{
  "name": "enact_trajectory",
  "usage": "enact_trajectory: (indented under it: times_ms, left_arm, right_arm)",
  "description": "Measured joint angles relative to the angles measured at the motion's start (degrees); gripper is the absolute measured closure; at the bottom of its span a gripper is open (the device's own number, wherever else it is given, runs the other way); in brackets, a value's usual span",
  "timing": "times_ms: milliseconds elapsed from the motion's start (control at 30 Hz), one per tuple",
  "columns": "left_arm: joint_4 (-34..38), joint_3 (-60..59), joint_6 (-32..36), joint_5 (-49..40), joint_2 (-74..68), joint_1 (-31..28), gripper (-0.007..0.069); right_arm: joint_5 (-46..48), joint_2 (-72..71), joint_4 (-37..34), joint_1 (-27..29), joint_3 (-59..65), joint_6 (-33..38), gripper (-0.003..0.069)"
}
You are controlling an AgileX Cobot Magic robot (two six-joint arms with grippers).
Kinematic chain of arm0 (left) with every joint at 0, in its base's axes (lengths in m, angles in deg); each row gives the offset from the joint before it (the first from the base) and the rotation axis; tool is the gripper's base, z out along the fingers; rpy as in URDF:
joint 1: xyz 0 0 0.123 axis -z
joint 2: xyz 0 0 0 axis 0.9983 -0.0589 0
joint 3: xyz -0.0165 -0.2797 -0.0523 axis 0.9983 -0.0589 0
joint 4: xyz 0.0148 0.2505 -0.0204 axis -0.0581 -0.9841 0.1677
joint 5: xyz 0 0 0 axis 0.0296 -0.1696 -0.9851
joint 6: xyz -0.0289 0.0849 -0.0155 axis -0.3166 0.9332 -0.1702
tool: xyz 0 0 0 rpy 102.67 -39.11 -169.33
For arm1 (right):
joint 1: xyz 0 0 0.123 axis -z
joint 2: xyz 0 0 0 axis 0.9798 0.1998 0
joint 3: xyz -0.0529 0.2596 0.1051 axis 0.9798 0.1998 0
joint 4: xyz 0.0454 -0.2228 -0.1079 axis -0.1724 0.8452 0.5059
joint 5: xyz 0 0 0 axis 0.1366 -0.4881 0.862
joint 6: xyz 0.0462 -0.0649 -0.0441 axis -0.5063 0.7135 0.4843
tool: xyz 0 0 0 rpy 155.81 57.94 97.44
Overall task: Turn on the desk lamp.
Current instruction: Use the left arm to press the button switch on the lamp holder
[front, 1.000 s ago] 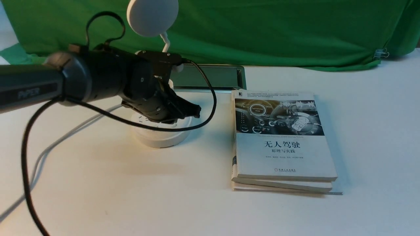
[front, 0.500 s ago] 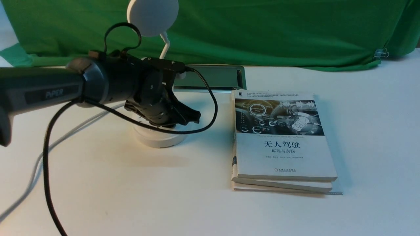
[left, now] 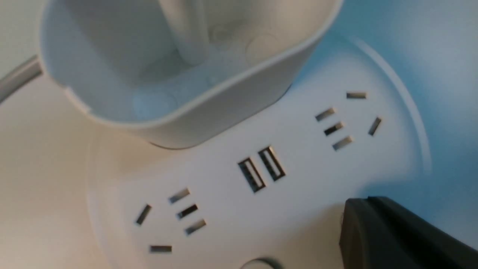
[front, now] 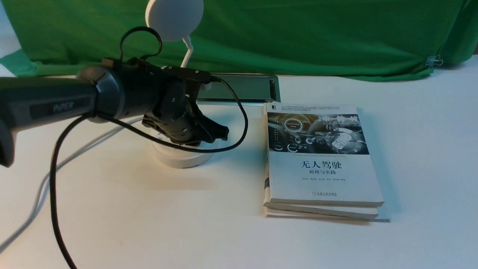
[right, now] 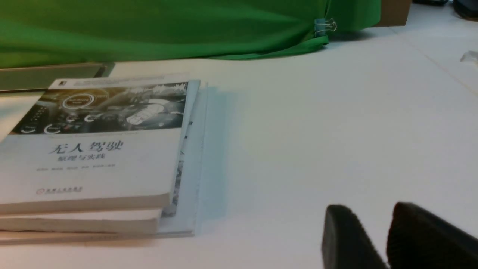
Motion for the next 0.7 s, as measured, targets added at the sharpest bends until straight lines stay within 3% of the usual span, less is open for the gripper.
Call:
enact_trajectory:
  times_ms: [700]
  left_arm:
    - [0.09, 1.82, -0.36, -1.03, -1.14, 0.00, 0.0623]
  right_arm:
    - [0.00, 0.00, 0.00, 0.00, 0.00, -0.04, 0.0418]
